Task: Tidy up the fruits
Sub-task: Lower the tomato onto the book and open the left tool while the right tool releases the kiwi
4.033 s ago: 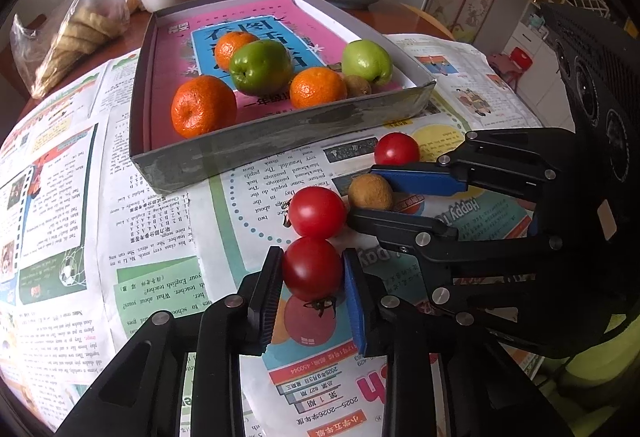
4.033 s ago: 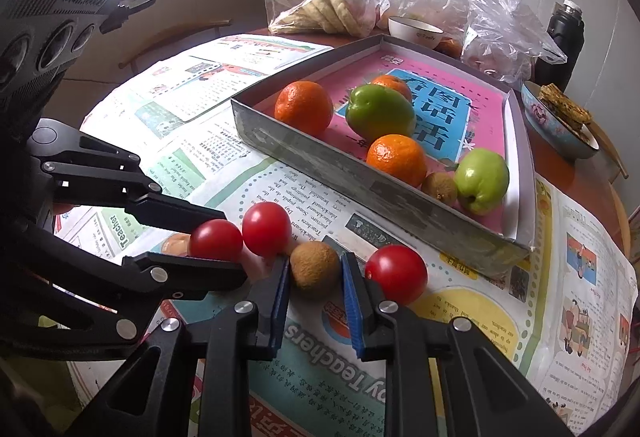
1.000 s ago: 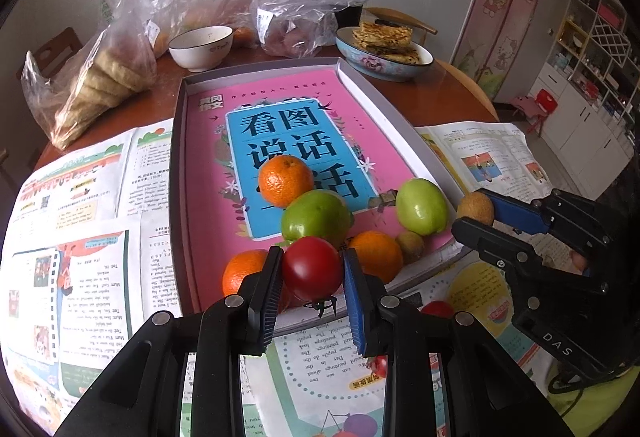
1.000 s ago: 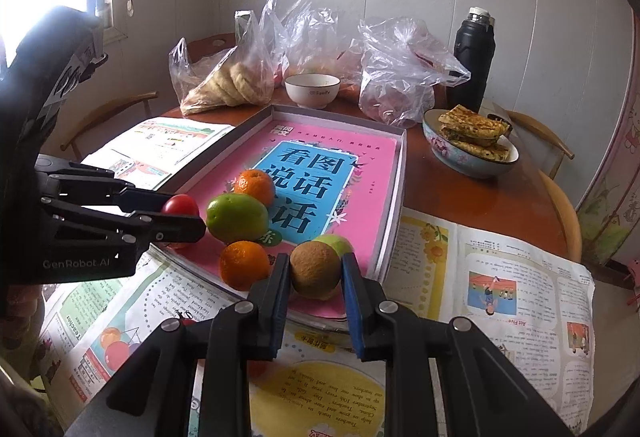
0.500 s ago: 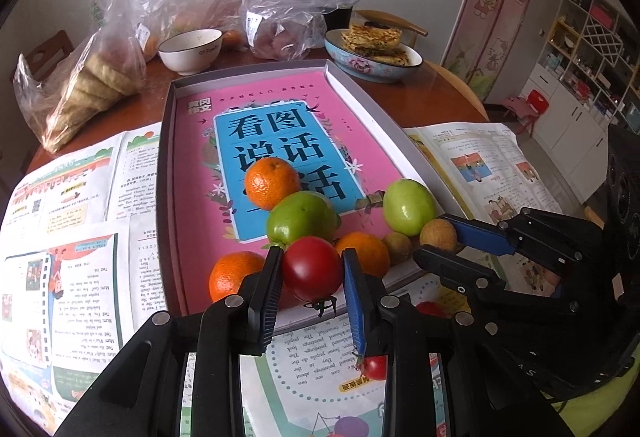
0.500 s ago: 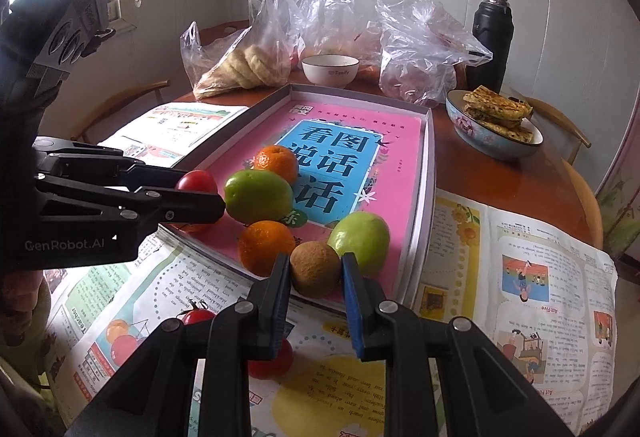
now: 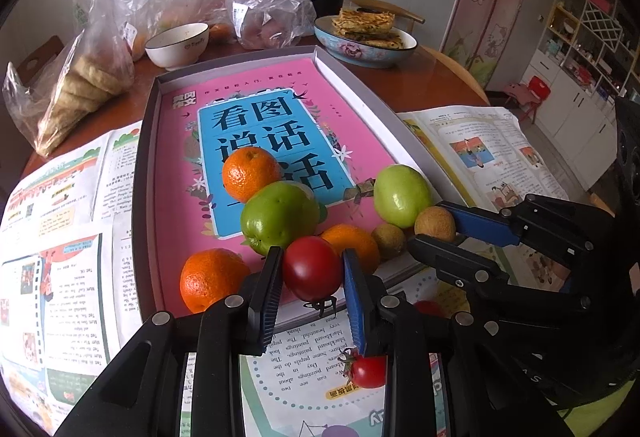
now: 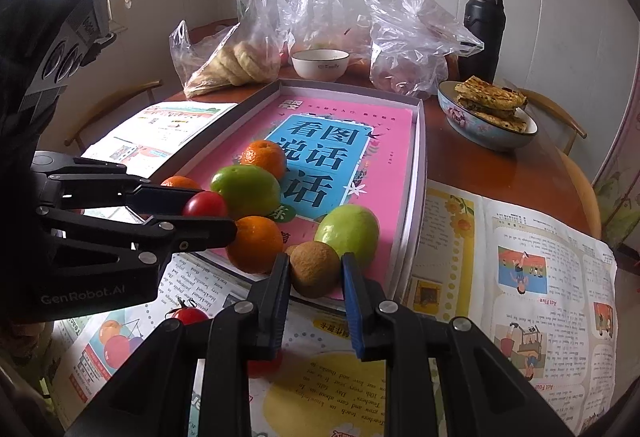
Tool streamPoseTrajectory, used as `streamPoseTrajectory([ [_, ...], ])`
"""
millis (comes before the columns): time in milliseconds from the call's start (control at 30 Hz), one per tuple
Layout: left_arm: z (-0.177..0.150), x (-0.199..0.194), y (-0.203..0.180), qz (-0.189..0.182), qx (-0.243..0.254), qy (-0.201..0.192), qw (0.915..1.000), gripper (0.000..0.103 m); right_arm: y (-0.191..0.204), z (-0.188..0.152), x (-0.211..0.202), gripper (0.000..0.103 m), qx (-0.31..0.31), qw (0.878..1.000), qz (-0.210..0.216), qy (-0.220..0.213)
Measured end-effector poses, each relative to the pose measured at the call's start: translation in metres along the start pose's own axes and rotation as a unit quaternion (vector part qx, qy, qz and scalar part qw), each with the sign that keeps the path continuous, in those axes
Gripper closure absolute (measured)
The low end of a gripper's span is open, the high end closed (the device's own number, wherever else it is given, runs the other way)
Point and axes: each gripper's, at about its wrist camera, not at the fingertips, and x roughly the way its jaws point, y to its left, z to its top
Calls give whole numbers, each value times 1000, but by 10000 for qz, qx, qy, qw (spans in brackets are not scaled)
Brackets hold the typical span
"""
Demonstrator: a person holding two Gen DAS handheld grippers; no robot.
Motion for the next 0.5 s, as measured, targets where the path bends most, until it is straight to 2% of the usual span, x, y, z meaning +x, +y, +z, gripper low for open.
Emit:
streamPoseTrajectory([
  [400,-1,0,1,-12,-25,-1,10000,73,-2,0,0,77,84,10000,27,30],
  [500,-1,0,1,-15,-30,-4,10000,73,-3,0,0,74,106,9999,8,40],
])
